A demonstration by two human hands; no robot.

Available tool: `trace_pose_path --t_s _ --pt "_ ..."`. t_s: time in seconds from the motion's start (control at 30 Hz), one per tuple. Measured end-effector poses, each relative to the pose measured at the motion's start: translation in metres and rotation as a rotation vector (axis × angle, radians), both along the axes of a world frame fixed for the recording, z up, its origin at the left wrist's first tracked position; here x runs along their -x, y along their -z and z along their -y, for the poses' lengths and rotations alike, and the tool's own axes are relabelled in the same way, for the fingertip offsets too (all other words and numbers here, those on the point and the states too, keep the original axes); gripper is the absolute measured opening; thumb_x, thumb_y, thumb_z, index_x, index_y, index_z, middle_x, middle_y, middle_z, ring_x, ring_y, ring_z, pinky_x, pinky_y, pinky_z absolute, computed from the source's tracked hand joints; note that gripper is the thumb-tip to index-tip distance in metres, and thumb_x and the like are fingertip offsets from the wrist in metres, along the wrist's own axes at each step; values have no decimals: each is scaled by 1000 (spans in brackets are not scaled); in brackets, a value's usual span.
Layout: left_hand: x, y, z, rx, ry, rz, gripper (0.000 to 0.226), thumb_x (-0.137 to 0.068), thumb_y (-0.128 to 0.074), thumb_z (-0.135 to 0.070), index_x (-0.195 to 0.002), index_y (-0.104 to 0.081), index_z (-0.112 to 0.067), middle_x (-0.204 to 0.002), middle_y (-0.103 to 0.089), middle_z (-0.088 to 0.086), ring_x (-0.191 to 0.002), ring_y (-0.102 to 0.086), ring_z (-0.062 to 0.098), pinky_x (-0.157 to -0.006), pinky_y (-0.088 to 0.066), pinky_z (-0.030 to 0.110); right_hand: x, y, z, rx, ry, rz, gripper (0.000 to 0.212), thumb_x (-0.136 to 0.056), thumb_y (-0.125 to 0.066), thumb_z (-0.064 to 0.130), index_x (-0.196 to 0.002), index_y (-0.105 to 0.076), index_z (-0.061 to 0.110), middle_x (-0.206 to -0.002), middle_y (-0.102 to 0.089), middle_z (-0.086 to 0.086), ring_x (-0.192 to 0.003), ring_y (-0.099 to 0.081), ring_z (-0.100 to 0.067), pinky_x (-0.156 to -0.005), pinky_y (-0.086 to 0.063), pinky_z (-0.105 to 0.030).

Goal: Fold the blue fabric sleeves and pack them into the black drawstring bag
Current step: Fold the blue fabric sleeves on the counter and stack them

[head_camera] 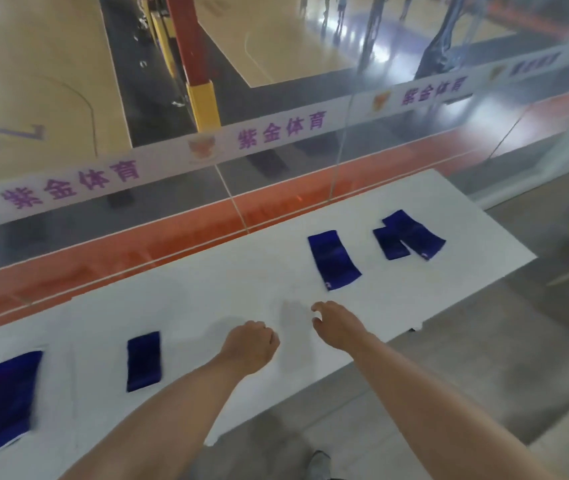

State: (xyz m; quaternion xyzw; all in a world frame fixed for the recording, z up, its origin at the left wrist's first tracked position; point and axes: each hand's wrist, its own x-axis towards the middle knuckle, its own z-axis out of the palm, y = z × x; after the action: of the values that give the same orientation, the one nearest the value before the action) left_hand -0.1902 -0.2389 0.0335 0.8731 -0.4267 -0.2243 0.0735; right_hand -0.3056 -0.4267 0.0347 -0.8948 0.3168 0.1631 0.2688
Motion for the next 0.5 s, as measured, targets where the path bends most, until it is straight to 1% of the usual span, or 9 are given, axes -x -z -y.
trace_pose_path --t_s 0.07,0.13,0.17,0.23,0.3,0.37,0.43,0.47,0.5 --pt "29 -7 44 -59 65 21 42 -102 -31 -27 -92 -67 -8 -97 -64 11 -86 -56 29 -71 -44 34 29 -6 37 2 39 -11 40 -102 -43 29 -140 -50 22 -143 -51 -3 -130 -50 -23 -106 -41 -36" --pt "50 -17 85 -83 114 20 37 -100 -37 -23 -90 -68 -6 -95 -66 11 -88 -62 32 -75 -49 37 53 -10 73 2 87 -24 39 -102 -43 29 -139 -51 22 -143 -52 -3 -131 -49 -22 -105 -40 -35" --pt "57 -21 103 -89 139 10 34 -100 -39 -21 -89 -67 -5 -90 -64 11 -86 -62 32 -75 -50 37 62 -11 90 0 114 -27 39 -102 -43 29 -139 -51 21 -143 -53 -3 -130 -49 -22 -105 -40 -35" --pt "65 -29 137 -122 202 30 30 -99 -40 -23 -83 -61 -9 -71 -50 2 -79 -55 25 -72 -47 35 78 -10 119 -16 168 -33 38 -101 -43 30 -137 -53 21 -141 -54 -4 -128 -51 -23 -103 -42 -35" --pt "64 -23 168 -162 251 56 27 -98 -41 -29 -80 -58 -19 -65 -39 -6 -76 -50 21 -70 -42 32 88 -8 143 -27 205 -43 39 -100 -43 30 -136 -53 21 -140 -55 -5 -126 -52 -24 -103 -44 -36" --pt "61 -19 193 -218 233 43 23 -96 -45 -25 -80 -60 -17 -67 -45 -5 -76 -53 24 -69 -43 32 95 -5 164 -38 226 -68 39 -100 -42 30 -137 -53 21 -140 -54 -4 -126 -52 -24 -101 -44 -36" --pt "53 1 213 -262 236 39 19 -91 -48 -5 -89 -67 -10 -81 -62 5 -80 -62 31 -67 -46 34 98 2 185 -43 237 -91 40 -100 -42 30 -137 -53 21 -140 -54 -4 -126 -52 -24 -101 -43 -35" --pt "49 8 221 -305 274 60 23 -87 -48 1 -93 -68 -8 -89 -66 10 -83 -65 34 -65 -46 35 99 6 196 -37 237 -105 40 -100 -42 30 -137 -53 20 -140 -55 -4 -127 -52 -24 -101 -43 -35" --pt "44 16 232 -323 301 72 24 -87 -47 2 -94 -67 -7 -93 -67 12 -84 -65 34 -64 -44 35 99 9 209 -30 236 -121 39 -101 -42 30 -136 -54 20 -139 -56 -4 -126 -53 -24 -100 -44 -35"
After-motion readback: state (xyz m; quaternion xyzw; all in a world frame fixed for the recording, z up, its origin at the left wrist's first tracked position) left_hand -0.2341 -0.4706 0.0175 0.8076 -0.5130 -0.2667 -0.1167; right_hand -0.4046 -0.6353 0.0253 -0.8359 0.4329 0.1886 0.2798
